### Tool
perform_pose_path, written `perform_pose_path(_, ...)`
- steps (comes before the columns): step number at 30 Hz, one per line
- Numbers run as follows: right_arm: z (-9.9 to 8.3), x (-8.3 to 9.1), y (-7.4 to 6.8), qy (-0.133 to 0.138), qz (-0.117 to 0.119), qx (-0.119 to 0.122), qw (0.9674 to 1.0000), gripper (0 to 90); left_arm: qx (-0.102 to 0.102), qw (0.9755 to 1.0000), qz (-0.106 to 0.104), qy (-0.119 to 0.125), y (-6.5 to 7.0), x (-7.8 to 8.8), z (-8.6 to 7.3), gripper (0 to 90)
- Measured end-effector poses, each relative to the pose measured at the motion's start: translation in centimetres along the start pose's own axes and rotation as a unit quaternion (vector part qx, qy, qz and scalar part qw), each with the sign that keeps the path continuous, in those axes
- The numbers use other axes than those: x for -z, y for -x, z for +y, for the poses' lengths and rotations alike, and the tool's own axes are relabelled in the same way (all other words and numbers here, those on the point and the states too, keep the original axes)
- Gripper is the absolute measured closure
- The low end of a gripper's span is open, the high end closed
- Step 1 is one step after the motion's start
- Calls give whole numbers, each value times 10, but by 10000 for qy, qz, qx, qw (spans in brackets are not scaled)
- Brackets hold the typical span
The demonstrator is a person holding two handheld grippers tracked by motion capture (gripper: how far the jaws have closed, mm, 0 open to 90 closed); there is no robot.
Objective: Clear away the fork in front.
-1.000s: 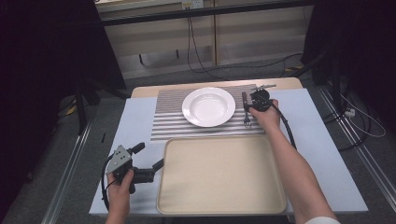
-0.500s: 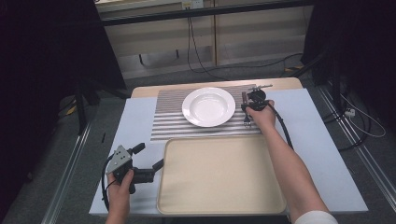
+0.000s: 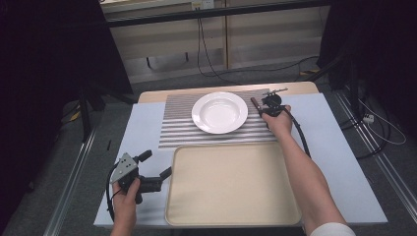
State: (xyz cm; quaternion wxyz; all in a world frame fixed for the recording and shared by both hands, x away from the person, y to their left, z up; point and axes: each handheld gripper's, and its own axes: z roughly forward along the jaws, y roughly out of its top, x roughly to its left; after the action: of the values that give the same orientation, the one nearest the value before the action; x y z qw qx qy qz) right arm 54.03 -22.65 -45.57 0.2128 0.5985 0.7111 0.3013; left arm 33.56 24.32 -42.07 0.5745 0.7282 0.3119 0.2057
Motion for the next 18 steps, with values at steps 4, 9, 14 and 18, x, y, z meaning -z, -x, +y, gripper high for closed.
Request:
perform_pose_path(4, 1, 5, 4, 21, 49, 4, 10000, 784, 7, 10000, 9, 0, 0, 0, 0, 21)
perform_pose_path(9, 6, 20, 7, 139, 225, 68, 9996, 784, 34, 10000, 44, 26, 0, 1, 0, 21)
perform_pose_path(14, 9, 32, 11, 385, 340, 9, 9987, 784, 13, 10000, 49, 36, 0, 1, 1, 21)
perform_pose_path(18, 9, 37, 13, 510, 401, -12, 9979, 784, 9, 10000, 56, 36, 0, 1, 1, 21)
